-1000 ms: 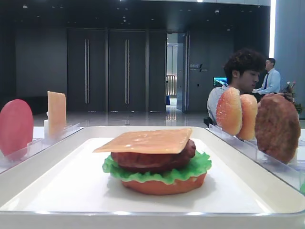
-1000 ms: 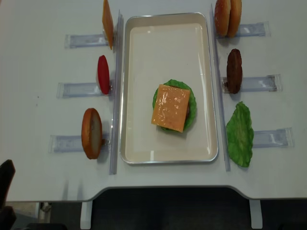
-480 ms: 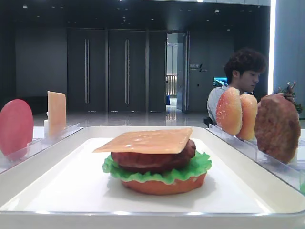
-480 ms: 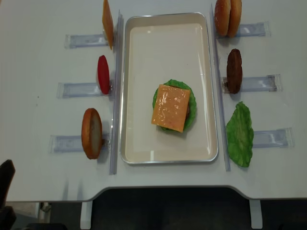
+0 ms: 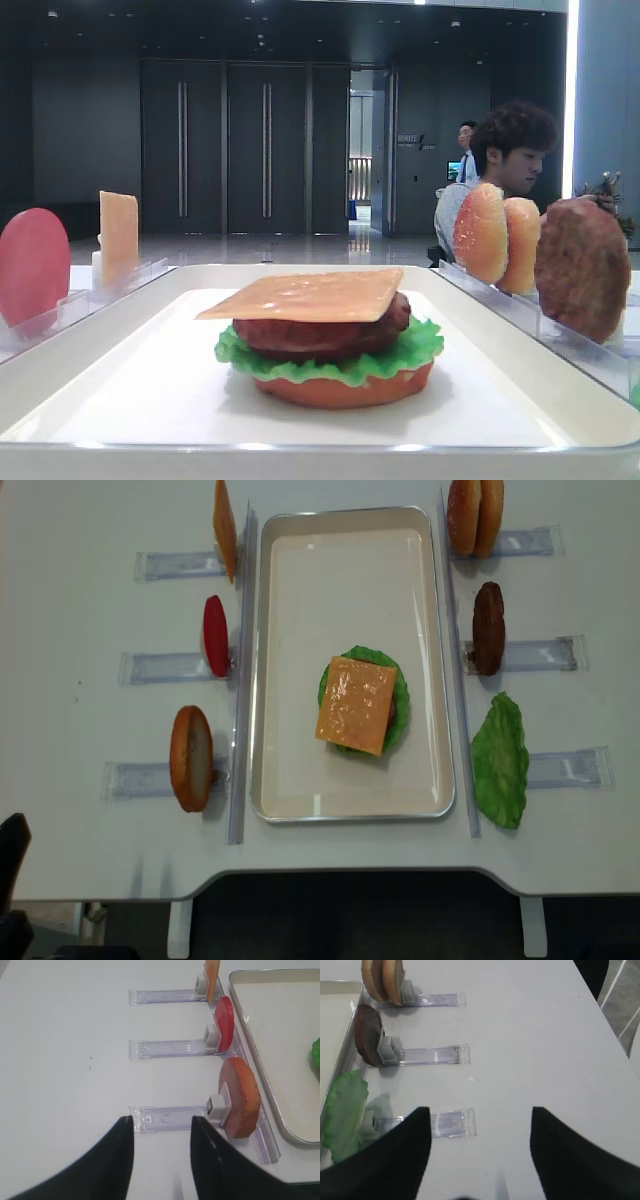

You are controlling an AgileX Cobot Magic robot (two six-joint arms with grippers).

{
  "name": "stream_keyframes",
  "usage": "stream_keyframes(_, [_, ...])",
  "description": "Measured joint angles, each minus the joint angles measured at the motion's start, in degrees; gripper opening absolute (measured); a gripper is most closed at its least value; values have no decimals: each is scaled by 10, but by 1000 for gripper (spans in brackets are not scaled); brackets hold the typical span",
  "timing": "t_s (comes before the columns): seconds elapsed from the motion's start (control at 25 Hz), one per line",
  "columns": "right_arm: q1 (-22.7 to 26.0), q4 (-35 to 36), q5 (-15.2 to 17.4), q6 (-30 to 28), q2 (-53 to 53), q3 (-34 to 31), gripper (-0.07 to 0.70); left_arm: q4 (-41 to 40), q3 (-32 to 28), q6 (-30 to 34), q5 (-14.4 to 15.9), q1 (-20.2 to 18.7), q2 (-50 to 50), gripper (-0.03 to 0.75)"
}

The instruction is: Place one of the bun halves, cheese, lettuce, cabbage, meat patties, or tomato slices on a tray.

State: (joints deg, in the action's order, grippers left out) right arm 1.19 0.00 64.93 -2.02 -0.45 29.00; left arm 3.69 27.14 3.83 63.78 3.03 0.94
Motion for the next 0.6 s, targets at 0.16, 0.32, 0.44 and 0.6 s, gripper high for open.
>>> stream_keyframes(0.16, [0, 0, 0, 0, 0, 0, 416, 0, 0, 0, 0, 0, 0, 293])
stream_keyframes(0.32, [0, 0, 0, 0, 0, 0, 416, 0, 0, 0, 0, 0, 0, 293])
stream_keyframes(0.44, [0, 0, 0, 0, 0, 0, 416, 0, 0, 0, 0, 0, 0, 293])
stream_keyframes(0.6, [0, 0, 0, 0, 0, 0, 416, 0, 0, 0, 0, 0, 0, 293])
